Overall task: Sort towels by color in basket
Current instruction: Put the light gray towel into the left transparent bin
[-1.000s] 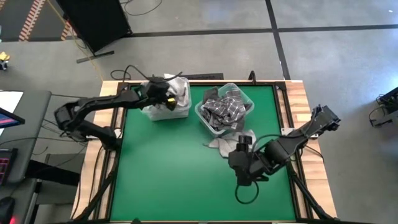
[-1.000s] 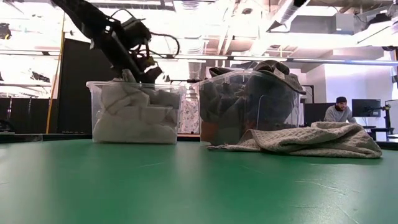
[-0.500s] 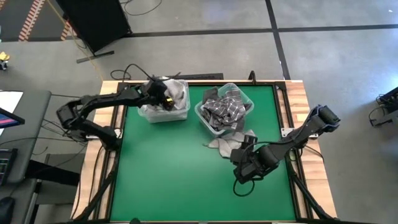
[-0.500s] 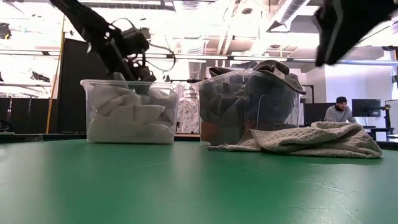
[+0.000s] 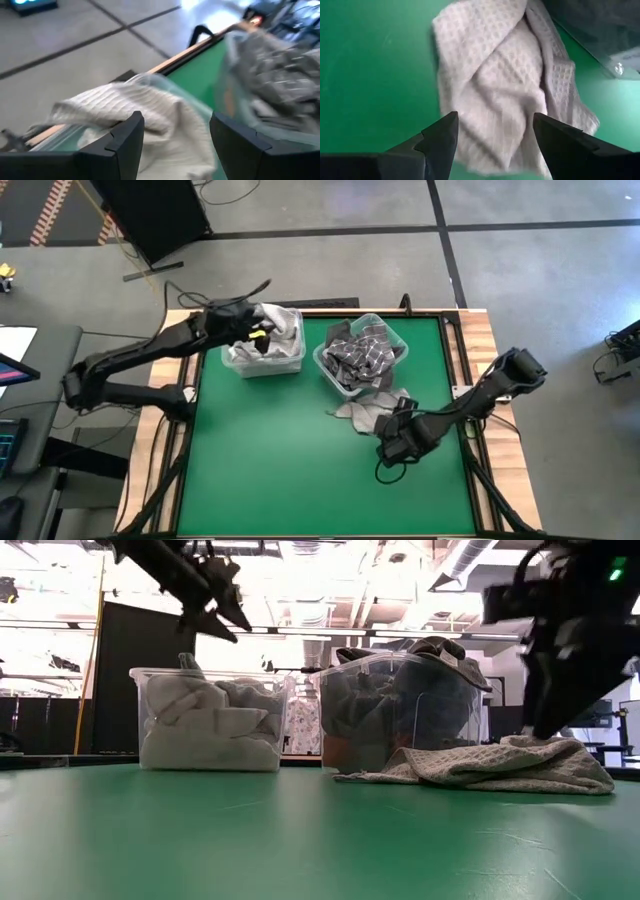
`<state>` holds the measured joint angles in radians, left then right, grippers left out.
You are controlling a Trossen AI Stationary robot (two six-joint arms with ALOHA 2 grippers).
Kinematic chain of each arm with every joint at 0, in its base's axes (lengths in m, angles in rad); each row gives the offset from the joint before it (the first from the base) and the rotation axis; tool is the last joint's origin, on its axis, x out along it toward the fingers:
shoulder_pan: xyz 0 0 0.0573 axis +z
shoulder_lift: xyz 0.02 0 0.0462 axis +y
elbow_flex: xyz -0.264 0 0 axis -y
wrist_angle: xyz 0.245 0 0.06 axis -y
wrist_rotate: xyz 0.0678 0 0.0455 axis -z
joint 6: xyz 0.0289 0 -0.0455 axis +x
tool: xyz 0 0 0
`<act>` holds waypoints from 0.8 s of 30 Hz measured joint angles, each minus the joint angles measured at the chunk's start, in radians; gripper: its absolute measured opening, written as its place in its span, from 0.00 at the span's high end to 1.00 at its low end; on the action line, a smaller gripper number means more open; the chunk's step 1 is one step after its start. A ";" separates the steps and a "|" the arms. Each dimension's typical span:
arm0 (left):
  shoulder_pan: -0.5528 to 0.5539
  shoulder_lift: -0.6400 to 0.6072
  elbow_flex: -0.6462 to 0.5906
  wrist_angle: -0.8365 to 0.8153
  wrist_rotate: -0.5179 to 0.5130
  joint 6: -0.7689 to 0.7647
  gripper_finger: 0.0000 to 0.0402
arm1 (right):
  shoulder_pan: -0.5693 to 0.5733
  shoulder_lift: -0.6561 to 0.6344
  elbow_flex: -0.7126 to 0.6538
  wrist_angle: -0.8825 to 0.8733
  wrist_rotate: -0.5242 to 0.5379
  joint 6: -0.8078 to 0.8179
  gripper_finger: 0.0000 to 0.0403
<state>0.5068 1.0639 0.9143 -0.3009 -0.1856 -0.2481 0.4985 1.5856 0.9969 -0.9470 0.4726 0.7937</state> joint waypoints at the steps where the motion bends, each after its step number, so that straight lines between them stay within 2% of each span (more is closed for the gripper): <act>1: -0.016 -0.015 0.002 -0.001 0.000 0.000 0.47 | -0.010 -0.007 -0.022 0.029 0.000 -0.005 0.29; 8: -0.129 -0.076 0.006 -0.006 0.000 0.000 0.47 | -0.103 -0.141 -0.207 0.263 -0.004 -0.049 0.29; 13: -0.204 -0.075 0.006 -0.011 0.000 0.005 0.47 | -0.155 -0.228 -0.361 0.514 -0.086 -0.121 0.29; 18: -0.286 -0.060 0.006 0.003 0.033 0.056 0.47 | -0.174 -0.202 -0.468 0.669 -0.106 -0.180 0.29; 24: -0.401 -0.035 0.006 0.019 0.076 0.093 0.47 | -0.163 -0.113 -0.482 0.789 -0.096 -0.227 0.30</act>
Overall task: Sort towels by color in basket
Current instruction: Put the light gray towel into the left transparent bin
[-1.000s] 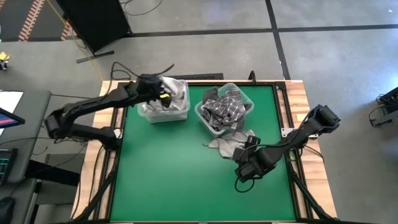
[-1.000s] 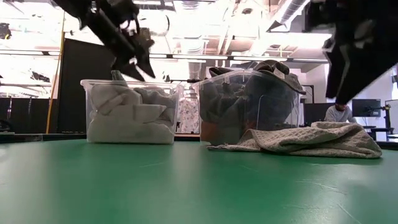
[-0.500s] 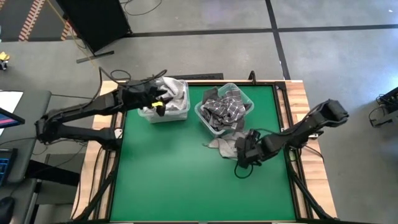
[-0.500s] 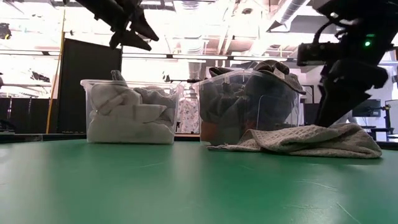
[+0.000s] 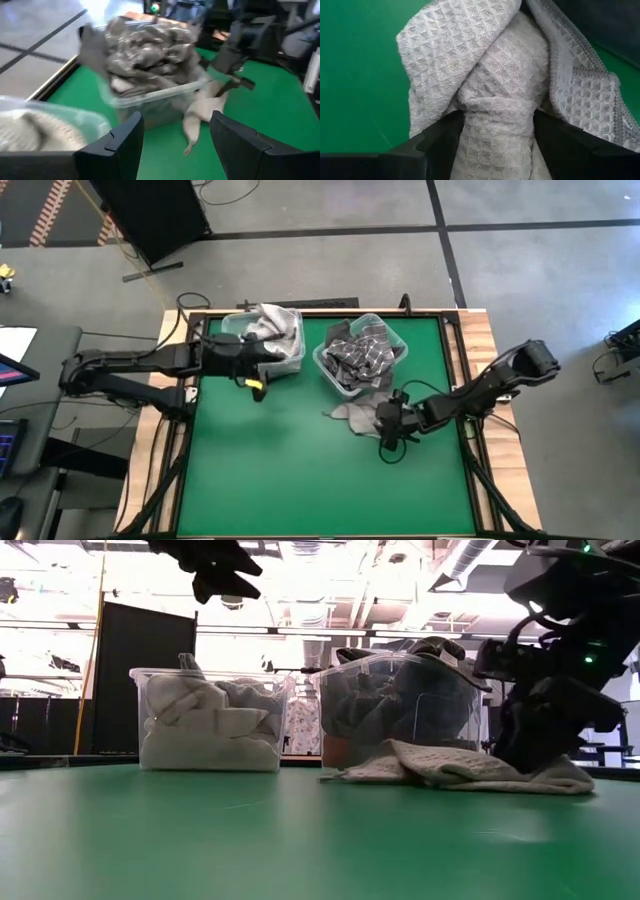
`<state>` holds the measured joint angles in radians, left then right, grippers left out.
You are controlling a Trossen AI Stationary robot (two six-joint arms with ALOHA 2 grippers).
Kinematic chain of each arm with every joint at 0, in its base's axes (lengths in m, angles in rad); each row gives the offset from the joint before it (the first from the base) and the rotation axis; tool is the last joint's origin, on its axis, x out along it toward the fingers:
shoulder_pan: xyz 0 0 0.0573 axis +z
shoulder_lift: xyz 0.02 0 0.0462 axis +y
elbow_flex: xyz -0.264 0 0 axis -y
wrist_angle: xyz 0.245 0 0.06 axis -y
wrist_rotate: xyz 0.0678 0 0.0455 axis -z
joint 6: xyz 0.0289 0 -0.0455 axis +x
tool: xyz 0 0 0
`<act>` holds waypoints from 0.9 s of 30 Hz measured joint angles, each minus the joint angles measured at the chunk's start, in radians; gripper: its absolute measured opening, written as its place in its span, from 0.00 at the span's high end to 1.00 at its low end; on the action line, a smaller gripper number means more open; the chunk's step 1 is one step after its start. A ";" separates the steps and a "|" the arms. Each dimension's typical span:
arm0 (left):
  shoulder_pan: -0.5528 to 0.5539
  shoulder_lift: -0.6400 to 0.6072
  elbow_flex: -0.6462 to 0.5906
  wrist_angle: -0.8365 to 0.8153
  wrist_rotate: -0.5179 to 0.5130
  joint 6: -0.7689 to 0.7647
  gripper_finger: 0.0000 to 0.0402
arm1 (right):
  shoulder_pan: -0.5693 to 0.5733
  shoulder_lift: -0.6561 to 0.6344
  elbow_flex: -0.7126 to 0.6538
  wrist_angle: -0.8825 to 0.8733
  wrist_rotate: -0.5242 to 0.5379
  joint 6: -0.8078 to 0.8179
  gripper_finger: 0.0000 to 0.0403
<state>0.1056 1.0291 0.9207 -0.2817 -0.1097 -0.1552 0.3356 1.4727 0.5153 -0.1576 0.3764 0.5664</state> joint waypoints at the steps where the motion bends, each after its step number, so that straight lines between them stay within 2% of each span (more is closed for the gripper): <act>1: -0.019 0.003 0.000 0.007 0.000 0.007 0.47 | 0.002 0.012 0.000 0.027 0.001 -0.005 0.31; 3: -0.058 0.007 0.000 -0.001 -0.002 0.027 0.47 | 0.004 0.035 -0.001 0.092 0.000 -0.028 0.36; 5: -0.101 0.026 0.000 0.018 -0.001 0.046 0.47 | 0.008 0.056 -0.001 0.152 -0.005 -0.049 0.46; 10: -0.207 0.098 0.000 0.049 -0.001 0.110 0.47 | 0.011 0.095 0.000 0.223 -0.024 -0.087 0.82; 11: -0.228 0.115 0.000 0.060 0.003 0.128 0.47 | 0.012 0.098 0.000 0.229 -0.028 -0.098 0.86; 16: -0.321 0.224 0.000 0.134 0.024 0.195 0.47 | 0.017 0.081 0.018 0.228 -0.032 -0.113 0.86; 20: -0.360 0.316 0.000 0.221 0.023 0.226 0.45 | 0.039 0.054 0.069 0.199 -0.051 -0.187 0.86; 27: -0.366 0.454 0.000 0.347 0.019 0.227 0.34 | 0.080 0.040 0.210 0.211 -0.028 -0.329 0.86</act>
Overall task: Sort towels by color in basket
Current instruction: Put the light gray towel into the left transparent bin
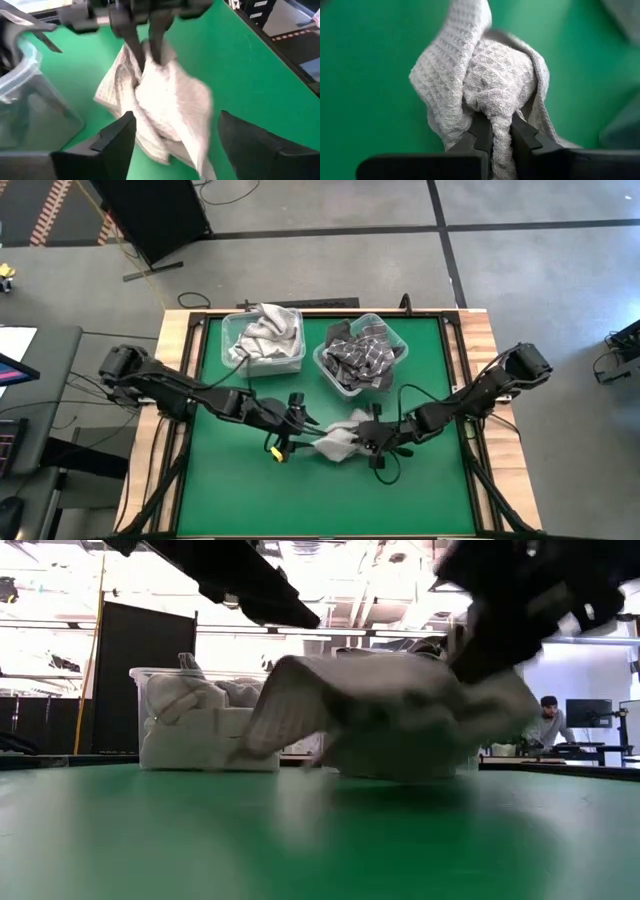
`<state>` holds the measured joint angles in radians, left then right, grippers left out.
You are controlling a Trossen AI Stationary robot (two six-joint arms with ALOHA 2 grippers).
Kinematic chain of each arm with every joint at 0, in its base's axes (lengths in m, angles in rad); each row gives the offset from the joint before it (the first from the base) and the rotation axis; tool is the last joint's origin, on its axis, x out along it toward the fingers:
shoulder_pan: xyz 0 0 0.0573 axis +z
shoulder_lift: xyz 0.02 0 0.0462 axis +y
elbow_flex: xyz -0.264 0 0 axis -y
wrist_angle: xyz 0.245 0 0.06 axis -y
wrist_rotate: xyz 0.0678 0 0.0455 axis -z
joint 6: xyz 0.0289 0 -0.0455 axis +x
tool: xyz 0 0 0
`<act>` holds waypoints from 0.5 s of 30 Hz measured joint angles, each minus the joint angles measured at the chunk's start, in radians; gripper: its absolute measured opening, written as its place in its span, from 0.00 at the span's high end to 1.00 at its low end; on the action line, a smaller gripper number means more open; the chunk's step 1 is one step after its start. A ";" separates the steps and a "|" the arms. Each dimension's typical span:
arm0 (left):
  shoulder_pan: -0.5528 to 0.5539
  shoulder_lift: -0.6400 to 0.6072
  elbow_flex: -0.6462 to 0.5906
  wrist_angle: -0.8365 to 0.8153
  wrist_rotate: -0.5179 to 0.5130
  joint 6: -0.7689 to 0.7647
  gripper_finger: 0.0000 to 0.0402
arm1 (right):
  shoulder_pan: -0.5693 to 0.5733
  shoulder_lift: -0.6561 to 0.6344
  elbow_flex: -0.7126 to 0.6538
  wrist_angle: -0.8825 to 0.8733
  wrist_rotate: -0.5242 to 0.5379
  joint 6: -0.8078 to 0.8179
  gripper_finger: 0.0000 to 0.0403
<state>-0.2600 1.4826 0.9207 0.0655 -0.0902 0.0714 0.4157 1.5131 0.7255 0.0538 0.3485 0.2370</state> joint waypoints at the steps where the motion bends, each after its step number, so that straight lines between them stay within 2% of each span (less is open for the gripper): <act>1: 0.000 0.015 0.000 0.014 0.000 0.000 0.32 | 0.006 0.000 0.019 0.004 0.009 -0.018 0.86; 9: 0.000 0.095 0.000 0.180 0.026 0.011 0.16 | 0.045 -0.002 0.130 0.043 0.015 -0.167 0.86; 15: 0.000 0.108 0.000 0.286 0.064 0.014 0.12 | 0.049 -0.002 0.166 0.119 -0.019 -0.271 0.86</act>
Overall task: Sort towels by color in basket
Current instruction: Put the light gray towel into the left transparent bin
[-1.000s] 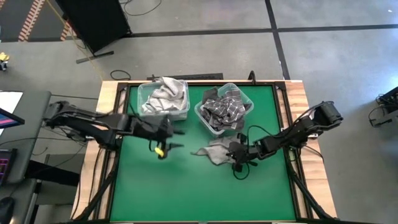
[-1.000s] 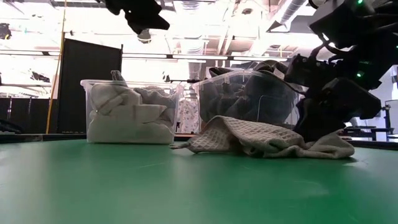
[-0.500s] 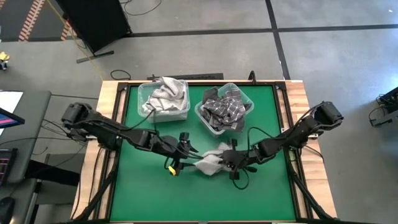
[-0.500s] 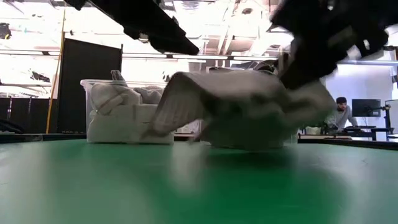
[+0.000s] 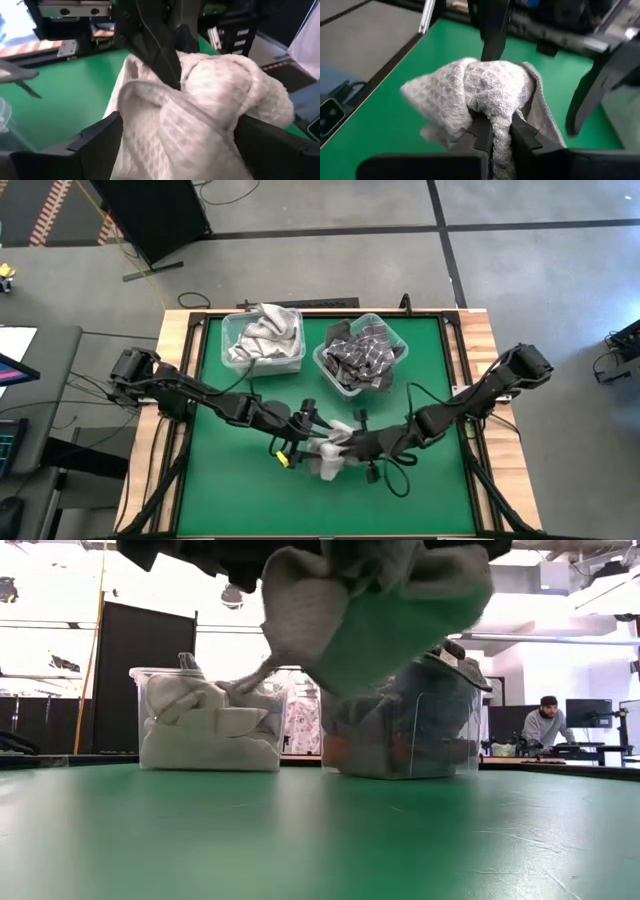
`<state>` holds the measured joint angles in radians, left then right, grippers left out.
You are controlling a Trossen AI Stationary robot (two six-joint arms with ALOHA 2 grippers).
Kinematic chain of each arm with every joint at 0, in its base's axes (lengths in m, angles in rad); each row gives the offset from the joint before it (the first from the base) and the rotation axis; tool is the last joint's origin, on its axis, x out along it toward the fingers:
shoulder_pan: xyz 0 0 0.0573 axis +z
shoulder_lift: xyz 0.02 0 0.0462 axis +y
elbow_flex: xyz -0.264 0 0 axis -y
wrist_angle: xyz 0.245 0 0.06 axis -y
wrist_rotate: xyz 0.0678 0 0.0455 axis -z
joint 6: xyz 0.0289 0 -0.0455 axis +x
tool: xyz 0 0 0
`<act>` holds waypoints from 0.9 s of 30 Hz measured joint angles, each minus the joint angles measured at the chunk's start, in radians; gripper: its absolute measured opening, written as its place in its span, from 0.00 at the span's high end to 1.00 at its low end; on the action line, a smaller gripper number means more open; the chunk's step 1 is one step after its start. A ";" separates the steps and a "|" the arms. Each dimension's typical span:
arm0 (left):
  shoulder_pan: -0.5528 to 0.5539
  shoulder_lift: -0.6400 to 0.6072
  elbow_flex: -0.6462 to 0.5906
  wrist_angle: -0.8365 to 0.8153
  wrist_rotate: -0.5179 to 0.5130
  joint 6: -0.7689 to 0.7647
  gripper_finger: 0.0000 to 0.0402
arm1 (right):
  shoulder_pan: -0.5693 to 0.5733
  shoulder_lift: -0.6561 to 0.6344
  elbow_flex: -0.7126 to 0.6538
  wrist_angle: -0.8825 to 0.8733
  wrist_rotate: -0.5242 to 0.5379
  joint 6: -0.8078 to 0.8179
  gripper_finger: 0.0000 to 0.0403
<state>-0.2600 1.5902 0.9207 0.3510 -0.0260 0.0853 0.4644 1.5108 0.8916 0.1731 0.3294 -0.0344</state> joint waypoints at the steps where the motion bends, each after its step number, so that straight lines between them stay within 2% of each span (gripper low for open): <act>1: 0.000 0.000 0.000 0.010 0.001 -0.001 0.12 | 0.000 0.000 0.000 0.021 0.000 -0.022 0.86; 8: 0.000 0.000 0.000 0.089 0.012 -0.010 0.12 | -0.036 -0.001 0.000 0.096 0.000 -0.074 0.86; 13: -0.015 -0.002 0.000 0.150 -0.064 0.041 0.19 | -0.068 -0.001 0.000 0.155 0.011 -0.067 0.85; 18: -0.021 -0.002 0.000 0.142 -0.136 0.080 0.37 | -0.075 -0.001 0.000 0.176 0.014 -0.068 0.77; 23: -0.019 -0.002 -0.001 0.118 -0.150 0.085 0.59 | -0.066 -0.001 0.000 0.175 0.021 -0.081 0.78; 27: -0.019 -0.002 -0.001 0.111 -0.133 0.106 0.69 | -0.046 -0.001 0.000 0.182 0.022 -0.122 0.78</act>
<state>-0.2790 1.5887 0.9199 0.4624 -0.1591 0.1911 0.4187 1.5097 0.8921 0.3551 0.3510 -0.1567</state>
